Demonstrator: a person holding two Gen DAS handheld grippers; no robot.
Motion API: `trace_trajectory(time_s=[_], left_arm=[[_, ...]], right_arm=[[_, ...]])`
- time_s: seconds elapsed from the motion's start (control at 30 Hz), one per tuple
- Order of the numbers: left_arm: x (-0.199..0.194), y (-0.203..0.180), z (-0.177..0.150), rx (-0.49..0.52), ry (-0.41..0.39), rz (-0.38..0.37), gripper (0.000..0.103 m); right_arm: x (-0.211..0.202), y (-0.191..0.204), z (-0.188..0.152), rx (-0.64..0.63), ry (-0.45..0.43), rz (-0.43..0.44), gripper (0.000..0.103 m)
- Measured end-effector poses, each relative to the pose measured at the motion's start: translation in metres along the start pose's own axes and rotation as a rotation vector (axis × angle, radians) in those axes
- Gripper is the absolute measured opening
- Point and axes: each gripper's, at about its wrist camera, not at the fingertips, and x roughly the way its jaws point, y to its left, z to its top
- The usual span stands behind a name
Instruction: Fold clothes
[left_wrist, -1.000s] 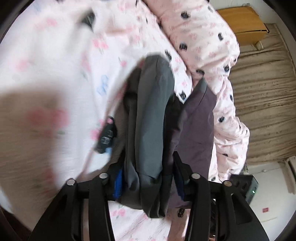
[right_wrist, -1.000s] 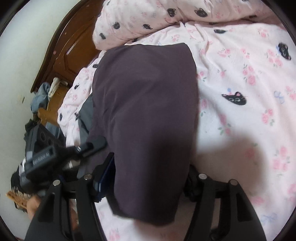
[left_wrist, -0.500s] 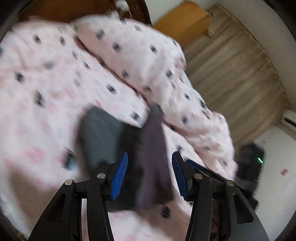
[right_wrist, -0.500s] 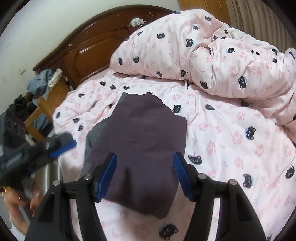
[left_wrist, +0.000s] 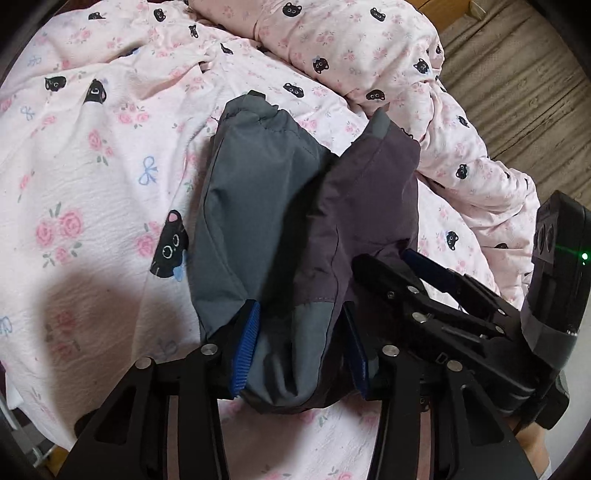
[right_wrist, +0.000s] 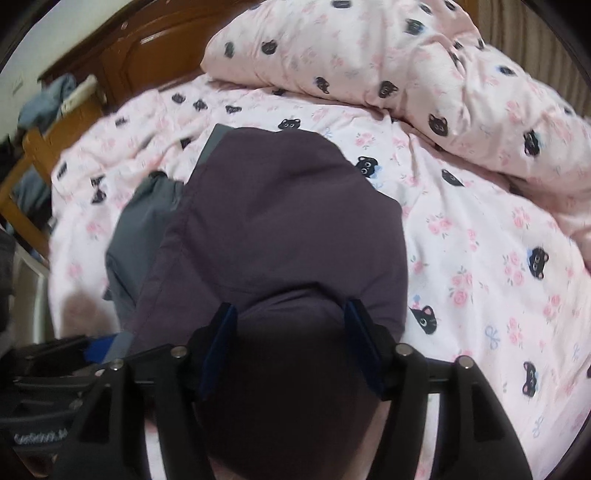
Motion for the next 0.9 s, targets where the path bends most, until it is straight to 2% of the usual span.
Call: trace_trajectory(time_s=[0.23, 0.3, 0.37, 0.53, 0.63, 0.67, 0.9], left_arm=[[-0.022, -0.011, -0.001, 0.029, -0.040, -0.019, 0.041], [-0.035, -0.016, -0.004, 0.057, -0.075, -0.013, 0.042], [-0.050, -0.023, -0.008, 0.113, -0.129, 0.028, 0.045], [-0.098, -0.045, -0.030, 0.236, -0.266, 0.114, 0.064], [-0.128, -0.062, -0.048, 0.312, -0.330, 0.187, 0.067], [-0.138, -0.066, -0.055, 0.333, -0.347, 0.198, 0.068], [-0.193, -0.080, -0.110, 0.455, -0.428, 0.267, 0.089]], right_arm=[[-0.044, -0.003, -0.010, 0.002, -0.096, 0.003, 0.069], [-0.067, -0.005, -0.019, 0.001, -0.138, -0.007, 0.078], [-0.094, -0.003, -0.030, -0.007, -0.185, -0.041, 0.086], [-0.146, 0.008, -0.055, -0.015, -0.240, -0.072, 0.091], [-0.176, 0.017, -0.073, -0.010, -0.263, -0.080, 0.092], [-0.185, 0.020, -0.078, -0.006, -0.270, -0.081, 0.093], [-0.249, 0.043, -0.122, 0.020, -0.327, -0.070, 0.098]])
